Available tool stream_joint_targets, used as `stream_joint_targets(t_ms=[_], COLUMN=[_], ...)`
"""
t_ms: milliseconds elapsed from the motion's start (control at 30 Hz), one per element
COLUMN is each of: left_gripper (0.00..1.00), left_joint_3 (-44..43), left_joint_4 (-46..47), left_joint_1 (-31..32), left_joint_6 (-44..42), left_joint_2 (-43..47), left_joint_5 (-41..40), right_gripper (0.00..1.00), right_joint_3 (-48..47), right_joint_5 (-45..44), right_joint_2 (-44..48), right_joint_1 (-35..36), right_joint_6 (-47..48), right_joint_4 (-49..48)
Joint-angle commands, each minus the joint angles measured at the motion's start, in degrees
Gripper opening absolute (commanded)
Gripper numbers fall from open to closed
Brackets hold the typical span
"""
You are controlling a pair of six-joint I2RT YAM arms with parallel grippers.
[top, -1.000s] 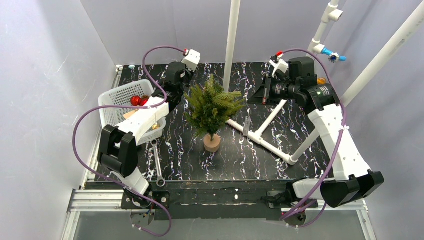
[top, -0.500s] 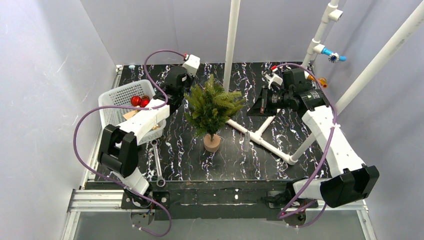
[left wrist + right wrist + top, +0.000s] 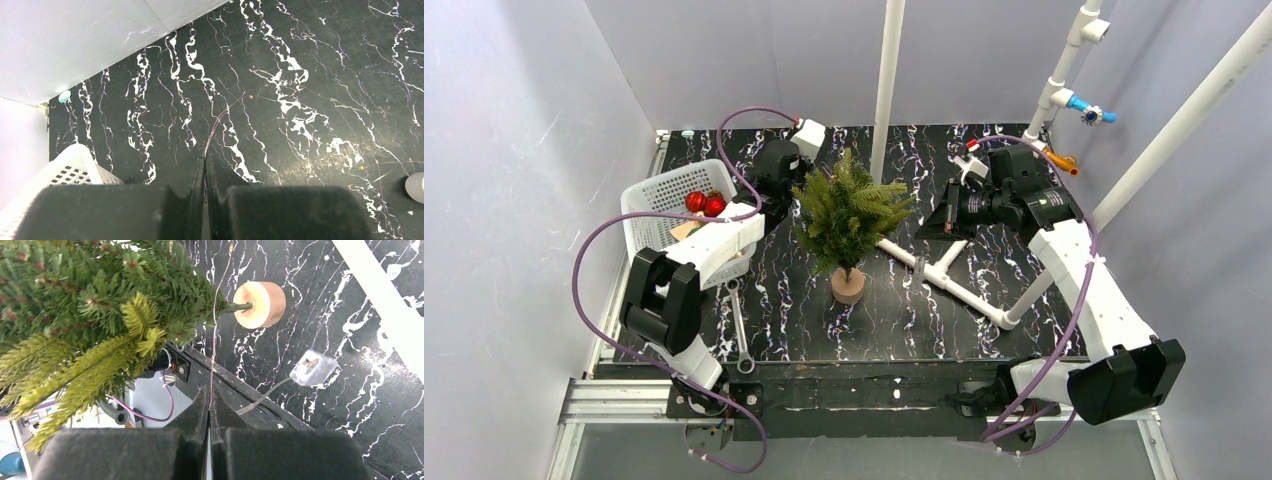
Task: Decorate the small christmas tree
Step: Wrap the decoration item around the Christmas tree.
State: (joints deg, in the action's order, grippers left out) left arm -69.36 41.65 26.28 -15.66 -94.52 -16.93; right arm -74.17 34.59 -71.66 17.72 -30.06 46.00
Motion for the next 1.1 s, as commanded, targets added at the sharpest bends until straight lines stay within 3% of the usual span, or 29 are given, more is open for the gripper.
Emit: stream_joint_targets(t_ms=[0,367,1067], left_gripper=[0.00,0.00,0.00], left_joint_3=[0.5,2.3,4.4], left_joint_4=[1.5,1.9,4.7], left_joint_1=[0.4,0.3,-0.3], left_joint_6=[-0.3,-0.4,-9.0], left_joint_2=[0.8,1.6,3.3], left_joint_5=[-2.1,-4.0,-8.4], right_gripper=[0.01,0.01,0.01], right_joint_3=[-1.2,-3.6,-0.1], right_joint_5=[2.1,-0.2,1.0], right_joint_2=[3.0,2.5,3.7], right_joint_1=[0.9,7.6,10.1], right_joint_6=[-0.9,-0.9,-4.8], right_joint_4=[-2.2,-1.0,-7.2])
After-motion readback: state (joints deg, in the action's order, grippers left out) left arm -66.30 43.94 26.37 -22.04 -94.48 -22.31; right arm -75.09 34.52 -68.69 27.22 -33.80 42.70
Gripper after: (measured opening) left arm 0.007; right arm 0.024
